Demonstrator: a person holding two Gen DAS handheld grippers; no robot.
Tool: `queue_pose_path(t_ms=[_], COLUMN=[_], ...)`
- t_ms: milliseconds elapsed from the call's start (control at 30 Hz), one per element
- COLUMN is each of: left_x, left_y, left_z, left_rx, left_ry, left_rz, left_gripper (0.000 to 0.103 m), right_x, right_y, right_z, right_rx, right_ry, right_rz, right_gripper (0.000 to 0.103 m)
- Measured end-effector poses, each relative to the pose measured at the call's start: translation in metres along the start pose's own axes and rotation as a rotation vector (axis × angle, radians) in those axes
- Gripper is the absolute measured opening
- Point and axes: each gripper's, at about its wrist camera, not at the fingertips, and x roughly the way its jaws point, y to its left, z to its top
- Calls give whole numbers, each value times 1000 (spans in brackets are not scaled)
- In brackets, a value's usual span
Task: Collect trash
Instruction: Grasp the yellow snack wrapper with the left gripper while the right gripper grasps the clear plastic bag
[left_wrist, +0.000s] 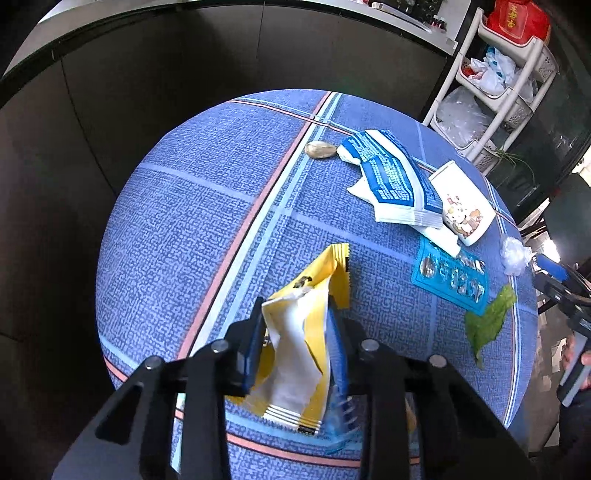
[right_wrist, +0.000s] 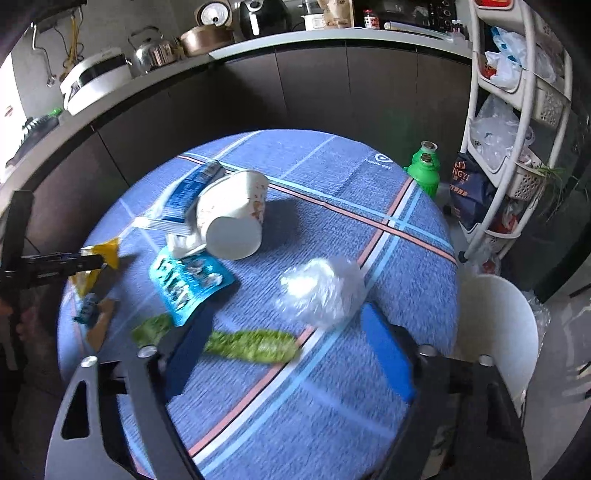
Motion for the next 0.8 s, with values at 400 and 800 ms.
queue_pose_path(t_ms=[400, 800], left_x=[-6, -78], left_y=[7, -30], left_z=[-6, 3], left_rx=[-40, -23], left_ry=[-20, -172], left_rz=[7, -22], left_gripper=[10, 10], right_x=[31, -41], right_y=[-7, -7], right_z=[3, 2], right_rx=[3, 35], right_ry=[42, -104], right_rz=[-63, 26], right_gripper=[16, 11])
